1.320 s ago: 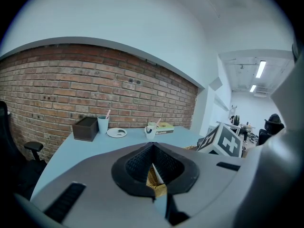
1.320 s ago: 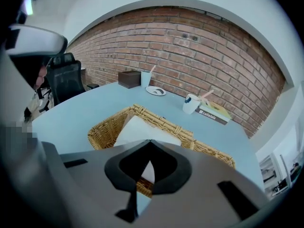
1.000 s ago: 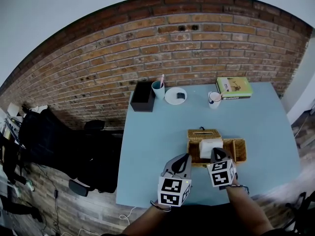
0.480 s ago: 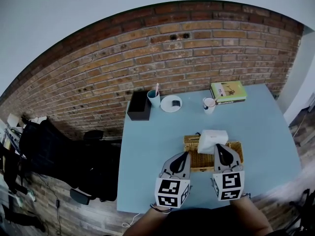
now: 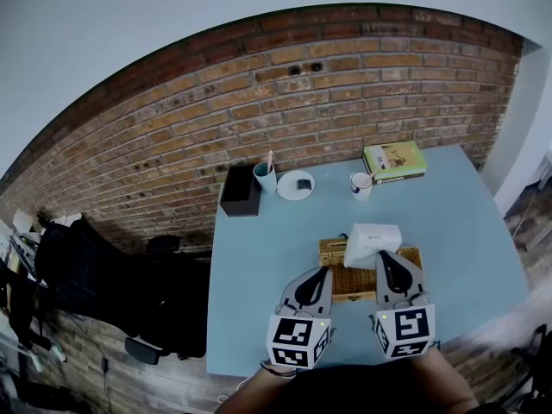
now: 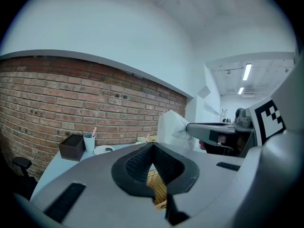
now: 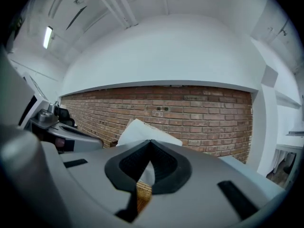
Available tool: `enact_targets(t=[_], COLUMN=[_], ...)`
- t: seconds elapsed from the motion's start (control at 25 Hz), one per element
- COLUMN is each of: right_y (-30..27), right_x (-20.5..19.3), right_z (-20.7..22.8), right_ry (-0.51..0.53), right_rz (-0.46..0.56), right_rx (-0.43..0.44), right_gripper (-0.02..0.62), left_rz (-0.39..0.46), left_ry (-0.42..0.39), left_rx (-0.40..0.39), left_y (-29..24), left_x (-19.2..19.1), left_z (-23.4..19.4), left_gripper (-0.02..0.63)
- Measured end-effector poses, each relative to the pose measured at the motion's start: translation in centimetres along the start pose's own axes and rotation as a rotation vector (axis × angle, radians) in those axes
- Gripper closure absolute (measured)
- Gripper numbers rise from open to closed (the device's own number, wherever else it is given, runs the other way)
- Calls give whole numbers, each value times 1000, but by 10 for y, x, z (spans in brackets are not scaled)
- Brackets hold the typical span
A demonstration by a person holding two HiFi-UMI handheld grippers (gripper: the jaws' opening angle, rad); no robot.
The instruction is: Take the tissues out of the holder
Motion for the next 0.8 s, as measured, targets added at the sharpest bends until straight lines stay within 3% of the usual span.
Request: enact_targets(t=[0.8], right_y=[0], right_x=[-4], right_z=[-1], right_ry=[-16], right_rz=[-10], right_rx=[-4], right_gripper=[592], left_rz=[-13], left_ry=[-30], left_rx=[0], left_y=[3], left_x=[0], left_z=[4], left_gripper=[604])
Point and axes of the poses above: the fingertips, and each gripper's own axes: y backward along the fingers, z to its right, x out of its top, the point moved 7 cm from there along y, backward along the fingers, and after that the axes turned 10 degrees about -z, right-handed, at the moved point
